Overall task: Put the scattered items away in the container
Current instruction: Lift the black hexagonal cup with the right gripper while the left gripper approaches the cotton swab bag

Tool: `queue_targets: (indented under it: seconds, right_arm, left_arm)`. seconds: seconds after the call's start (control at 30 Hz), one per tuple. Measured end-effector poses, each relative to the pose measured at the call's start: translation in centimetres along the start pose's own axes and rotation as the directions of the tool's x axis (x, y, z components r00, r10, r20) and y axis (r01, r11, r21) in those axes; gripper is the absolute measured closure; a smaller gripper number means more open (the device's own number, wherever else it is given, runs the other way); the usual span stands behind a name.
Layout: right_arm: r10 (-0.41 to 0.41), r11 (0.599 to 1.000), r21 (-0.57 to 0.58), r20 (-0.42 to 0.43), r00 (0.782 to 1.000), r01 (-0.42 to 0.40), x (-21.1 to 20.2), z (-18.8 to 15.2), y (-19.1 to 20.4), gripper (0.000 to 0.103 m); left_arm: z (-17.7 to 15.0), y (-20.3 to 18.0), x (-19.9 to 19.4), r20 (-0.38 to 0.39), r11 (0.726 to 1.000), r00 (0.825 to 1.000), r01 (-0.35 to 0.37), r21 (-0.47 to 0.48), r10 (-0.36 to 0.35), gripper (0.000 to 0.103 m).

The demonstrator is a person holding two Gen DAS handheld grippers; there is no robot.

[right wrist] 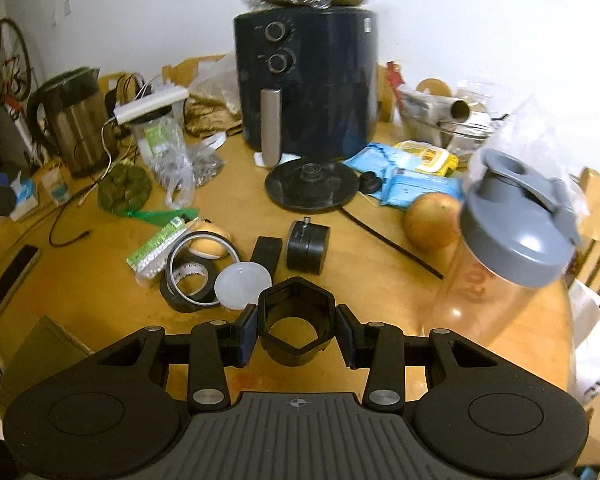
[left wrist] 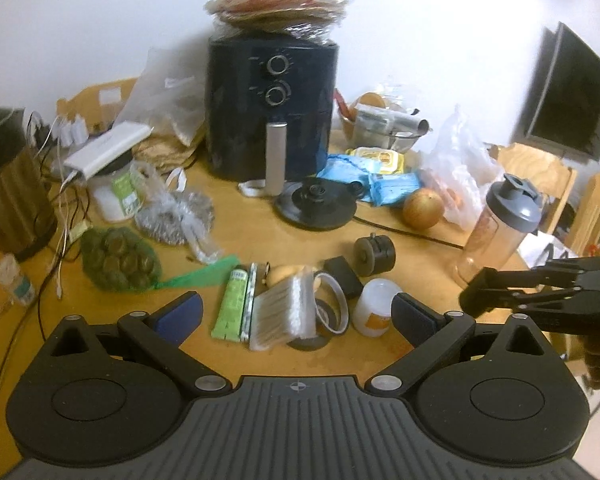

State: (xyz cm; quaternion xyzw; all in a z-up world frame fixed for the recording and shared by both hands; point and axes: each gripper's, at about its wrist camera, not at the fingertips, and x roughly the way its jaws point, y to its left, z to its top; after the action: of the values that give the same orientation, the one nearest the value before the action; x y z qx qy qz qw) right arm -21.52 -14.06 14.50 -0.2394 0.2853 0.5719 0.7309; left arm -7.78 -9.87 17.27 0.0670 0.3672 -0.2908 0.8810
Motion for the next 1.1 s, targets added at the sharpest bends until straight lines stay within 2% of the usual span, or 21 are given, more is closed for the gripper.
queue_targets:
  seconds: [0.4,0.43,0.73,0.8,0.9,1.1]
  right_arm:
    - [-0.014,0.986,0.168,0.032,0.999,0.008,-3.8,-2.6,-1.0,0.059]
    - [-0.009,0.985,0.173,0.014,1.000,0.007,-4.1,-2.8,-1.0,0.059]
    - [-0.022,0.978,0.208,0.020,1.000,0.017,-5.3,-3.6,-1.2,0.059]
    - [-0.025,0.977,0.213,0.018,1.000,0.020,-5.3,-3.6,-1.3,0.059]
    - [-0.029,0.976,0.216,0.017,0.999,0.025,-5.4,-3.6,-1.3,0.059]
    - [-0.030,0.974,0.226,0.015,0.999,0.026,-5.1,-3.4,-1.5,0.059]
  left_arm:
    - [0.4,-1.2,1.9,-0.011,0.998,1.000,0.020,0.062,-0.020,0.000]
    - [0.3,-1.2,2.1,-0.015,0.998,1.000,0.021,0.065,-0.020,0.000]
    - [-0.8,-1.6,4.7,-0.045,0.989,0.999,-0.002,0.146,0.009,0.001]
    - [-1.0,-1.7,5.6,-0.053,0.984,0.998,-0.014,0.180,0.024,0.001]
    - [-1.5,-2.0,7.2,-0.088,0.971,0.995,-0.031,0.238,0.054,0.018]
    - [-2.8,-2.6,10.6,-0.139,0.928,0.982,-0.069,0.366,0.128,0.020]
